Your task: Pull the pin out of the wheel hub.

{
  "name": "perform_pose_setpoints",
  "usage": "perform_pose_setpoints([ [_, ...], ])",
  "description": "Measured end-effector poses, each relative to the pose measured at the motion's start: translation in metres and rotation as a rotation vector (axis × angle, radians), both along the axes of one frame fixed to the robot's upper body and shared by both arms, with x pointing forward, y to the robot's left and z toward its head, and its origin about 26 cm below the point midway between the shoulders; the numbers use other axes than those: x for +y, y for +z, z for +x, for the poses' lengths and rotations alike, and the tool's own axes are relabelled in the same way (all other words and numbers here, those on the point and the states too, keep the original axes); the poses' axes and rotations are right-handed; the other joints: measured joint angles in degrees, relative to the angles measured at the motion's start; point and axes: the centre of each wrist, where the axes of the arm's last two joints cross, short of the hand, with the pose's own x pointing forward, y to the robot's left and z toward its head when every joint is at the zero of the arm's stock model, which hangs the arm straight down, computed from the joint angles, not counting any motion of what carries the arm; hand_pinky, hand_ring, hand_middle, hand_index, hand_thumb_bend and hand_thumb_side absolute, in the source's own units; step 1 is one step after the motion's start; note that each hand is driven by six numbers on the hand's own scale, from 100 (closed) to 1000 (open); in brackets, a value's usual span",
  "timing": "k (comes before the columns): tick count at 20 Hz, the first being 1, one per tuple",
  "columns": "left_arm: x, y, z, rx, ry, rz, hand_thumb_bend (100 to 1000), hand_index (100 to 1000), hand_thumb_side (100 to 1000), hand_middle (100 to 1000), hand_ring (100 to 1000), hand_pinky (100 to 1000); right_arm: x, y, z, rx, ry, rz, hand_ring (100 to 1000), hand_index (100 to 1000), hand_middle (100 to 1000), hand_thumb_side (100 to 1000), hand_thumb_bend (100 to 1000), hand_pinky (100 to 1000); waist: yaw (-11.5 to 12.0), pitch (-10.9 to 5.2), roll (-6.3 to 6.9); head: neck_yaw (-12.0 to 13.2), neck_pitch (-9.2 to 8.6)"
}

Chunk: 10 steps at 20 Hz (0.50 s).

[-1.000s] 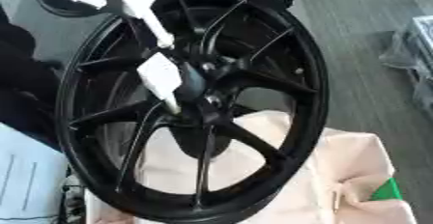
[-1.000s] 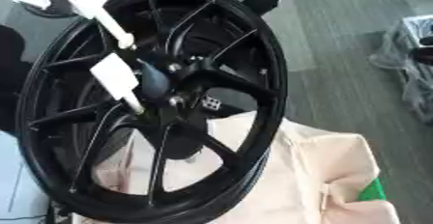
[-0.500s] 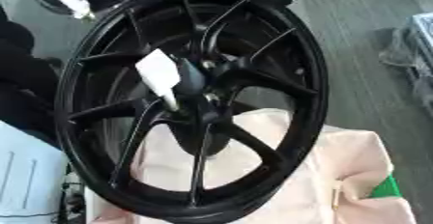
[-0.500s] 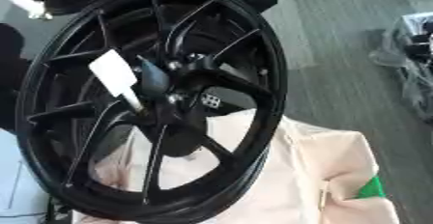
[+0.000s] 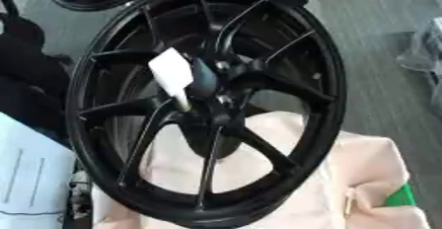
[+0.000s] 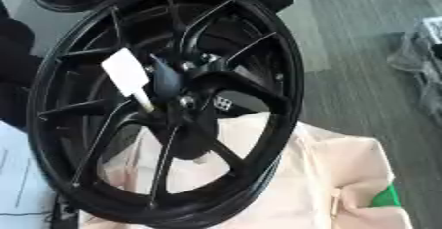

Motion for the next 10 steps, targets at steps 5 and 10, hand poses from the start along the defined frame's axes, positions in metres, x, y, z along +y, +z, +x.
perform_pose_setpoints([
  [5,0.040,-0.027,-0.004,0.067,0.132,-0.075,657,781,144,716,788,793,-0.001,0.000,-0.001,0.000,-0.012,0.000,623,728,587,598,100,710,0.4,0.03,-0.14,-0.5,-0.01],
  [10,0.060,-0.039,-0.005,0.099,0.194,-0.117,645,819,432,746,804,796,-0.002,-0.001,-0.002,0.004,-0.016,-0.003,623,728,588,604,100,710,0.4,0.03,-0.13,-0.6,-0.02],
])
